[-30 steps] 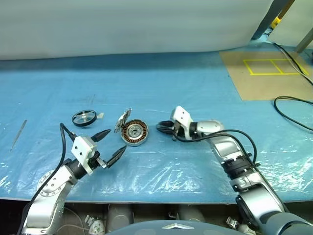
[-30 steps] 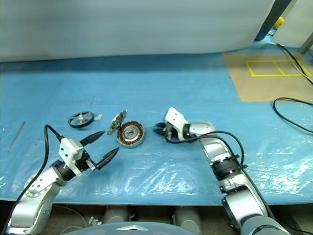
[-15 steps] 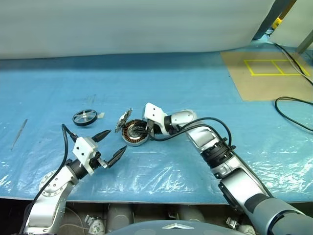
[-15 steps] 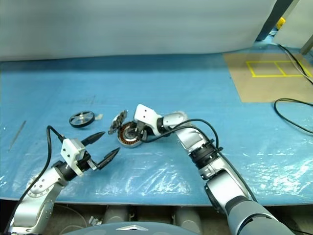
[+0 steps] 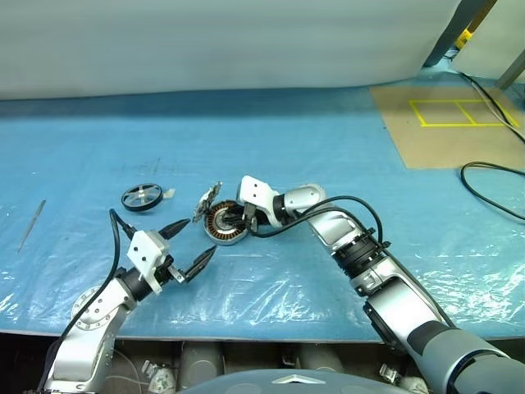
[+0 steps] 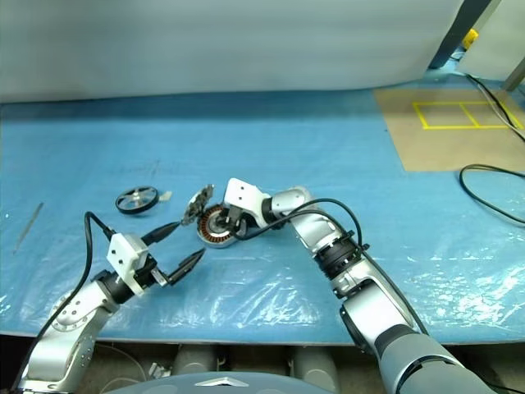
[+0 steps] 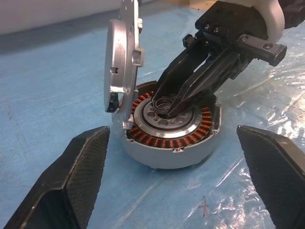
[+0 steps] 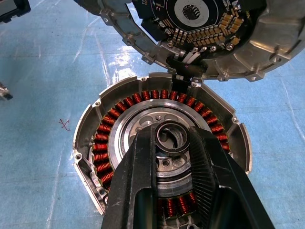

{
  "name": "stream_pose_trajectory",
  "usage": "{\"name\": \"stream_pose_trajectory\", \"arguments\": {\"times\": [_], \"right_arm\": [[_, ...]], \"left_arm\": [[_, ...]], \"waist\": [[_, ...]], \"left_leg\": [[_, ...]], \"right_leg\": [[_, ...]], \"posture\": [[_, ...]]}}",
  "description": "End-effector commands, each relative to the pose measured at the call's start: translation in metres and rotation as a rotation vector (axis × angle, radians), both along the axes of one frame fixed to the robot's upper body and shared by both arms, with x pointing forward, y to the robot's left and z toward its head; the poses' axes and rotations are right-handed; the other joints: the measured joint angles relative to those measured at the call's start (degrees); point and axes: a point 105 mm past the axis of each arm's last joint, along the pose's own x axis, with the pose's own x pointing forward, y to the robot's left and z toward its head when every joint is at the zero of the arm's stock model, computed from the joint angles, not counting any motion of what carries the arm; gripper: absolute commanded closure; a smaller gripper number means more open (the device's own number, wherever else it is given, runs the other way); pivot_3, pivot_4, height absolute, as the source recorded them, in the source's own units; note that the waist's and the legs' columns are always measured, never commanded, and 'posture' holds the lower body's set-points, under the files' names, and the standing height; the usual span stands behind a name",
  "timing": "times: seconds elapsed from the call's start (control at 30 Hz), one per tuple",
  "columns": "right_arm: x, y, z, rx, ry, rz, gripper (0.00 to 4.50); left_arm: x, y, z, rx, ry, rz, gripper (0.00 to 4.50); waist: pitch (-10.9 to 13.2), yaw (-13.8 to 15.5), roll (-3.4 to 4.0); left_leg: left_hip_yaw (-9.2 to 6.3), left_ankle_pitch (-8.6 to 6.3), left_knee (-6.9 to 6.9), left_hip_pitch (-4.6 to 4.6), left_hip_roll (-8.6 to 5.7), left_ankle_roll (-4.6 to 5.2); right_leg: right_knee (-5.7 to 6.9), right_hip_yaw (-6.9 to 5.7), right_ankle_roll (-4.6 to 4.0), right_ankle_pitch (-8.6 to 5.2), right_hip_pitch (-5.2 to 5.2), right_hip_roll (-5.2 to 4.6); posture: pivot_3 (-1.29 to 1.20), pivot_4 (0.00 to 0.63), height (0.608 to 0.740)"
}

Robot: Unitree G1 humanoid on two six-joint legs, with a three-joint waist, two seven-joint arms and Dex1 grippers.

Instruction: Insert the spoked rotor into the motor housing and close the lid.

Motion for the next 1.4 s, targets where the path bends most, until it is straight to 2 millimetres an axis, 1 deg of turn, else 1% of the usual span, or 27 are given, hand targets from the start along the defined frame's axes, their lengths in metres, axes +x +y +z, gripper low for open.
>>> {"name": "stream_pose_trajectory", "arguments": {"times": [0.03,0.3,0.57,1.0,1.4], "right_arm": [[-0.006,0.004,0.001,0.004,-0.007,0.027,3.89],[-0.008,0.004,-0.002,-0.007,-0.004,0.035,3.89],[-0.008,0.006,-0.002,-0.007,-0.007,0.040,3.89],[-0.010,0.007,-0.004,-0.020,-0.008,0.055,3.89],[-0.014,0.008,-0.004,-0.020,-0.002,0.073,3.89]], "left_arm": [[-0.001,-0.001,0.004,0.013,-0.030,-0.012,0.00],[0.000,0.006,-0.007,0.020,-0.022,-0.009,0.00],[-0.001,0.006,-0.011,0.020,-0.025,-0.011,0.00],[0.001,0.002,-0.010,0.025,-0.024,-0.018,0.00],[0.002,0.003,-0.011,0.027,-0.022,-0.017,0.00]], "waist": [[0.00,0.00,0.00],[0.00,0.01,0.00],[0.00,0.01,0.00],[0.00,0.00,0.00],[0.00,-0.01,0.00]], "left_leg": [[0.00,0.00,0.00,0.00,0.00,0.00],[0.00,0.00,0.00,0.01,-0.01,0.00],[0.00,0.00,0.00,0.01,0.00,0.00],[0.00,0.00,-0.01,0.02,0.00,0.00],[0.00,0.00,-0.02,0.02,0.00,0.00]], "right_leg": [[0.00,0.00,0.00,0.00,0.00,0.00],[0.00,0.00,0.00,0.00,0.00,-0.01],[0.00,0.00,0.00,0.00,0.01,-0.01],[0.00,0.00,0.00,0.00,0.00,-0.01],[0.00,0.00,0.00,0.00,0.01,0.00]], "posture": [[0.00,0.150,0.740],[0.00,0.150,0.740],[0.00,0.150,0.740],[0.00,0.150,0.740],[0.00,0.150,0.740]]}}
